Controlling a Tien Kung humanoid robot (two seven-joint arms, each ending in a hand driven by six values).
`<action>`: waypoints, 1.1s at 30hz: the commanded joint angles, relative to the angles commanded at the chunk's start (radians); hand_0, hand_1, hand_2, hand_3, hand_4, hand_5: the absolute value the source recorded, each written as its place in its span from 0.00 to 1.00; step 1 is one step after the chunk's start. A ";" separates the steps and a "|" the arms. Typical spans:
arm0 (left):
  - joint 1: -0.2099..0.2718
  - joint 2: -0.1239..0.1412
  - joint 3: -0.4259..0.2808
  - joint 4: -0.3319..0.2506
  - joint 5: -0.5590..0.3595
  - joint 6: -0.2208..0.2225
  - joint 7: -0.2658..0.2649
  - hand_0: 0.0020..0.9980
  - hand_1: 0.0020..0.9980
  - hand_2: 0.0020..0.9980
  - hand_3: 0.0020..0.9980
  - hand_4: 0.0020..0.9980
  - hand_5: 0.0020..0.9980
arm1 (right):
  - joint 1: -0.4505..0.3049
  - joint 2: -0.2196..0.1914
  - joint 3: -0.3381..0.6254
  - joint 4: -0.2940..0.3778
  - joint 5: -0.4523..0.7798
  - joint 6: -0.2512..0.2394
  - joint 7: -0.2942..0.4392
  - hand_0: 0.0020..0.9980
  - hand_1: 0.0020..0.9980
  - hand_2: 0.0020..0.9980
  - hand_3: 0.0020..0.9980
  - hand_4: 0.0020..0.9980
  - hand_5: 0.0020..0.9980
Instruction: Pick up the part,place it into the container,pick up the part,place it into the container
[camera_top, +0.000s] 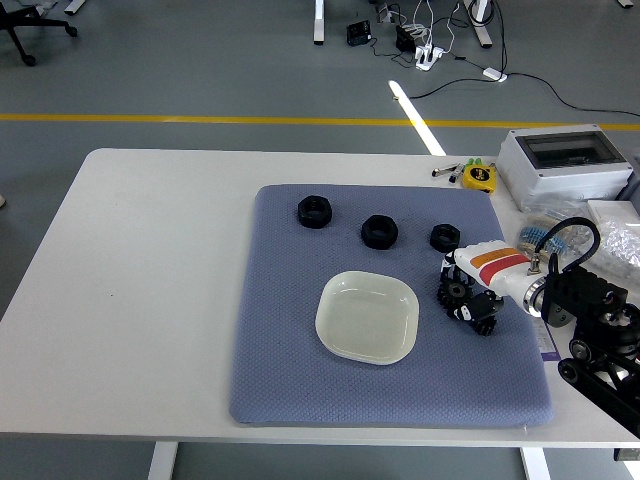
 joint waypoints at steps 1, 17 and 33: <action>0.000 0.000 0.000 0.000 -0.001 0.000 0.000 0.66 0.53 0.54 0.56 0.63 0.60 | -0.001 0.000 0.002 0.003 -0.002 -0.004 0.000 0.15 0.36 0.41 0.49 0.81 0.05; 0.008 -0.001 -0.008 0.000 0.008 0.000 0.003 0.66 0.53 0.54 0.56 0.63 0.60 | -0.013 -0.029 0.065 0.206 -0.066 -0.019 -0.016 0.14 0.34 0.40 0.48 0.84 0.04; 0.012 0.004 -0.019 0.000 0.026 -0.004 0.006 0.66 0.53 0.55 0.56 0.63 0.60 | 0.111 -0.054 -0.157 0.416 -0.046 0.055 -0.037 0.16 0.36 0.43 0.50 0.82 0.06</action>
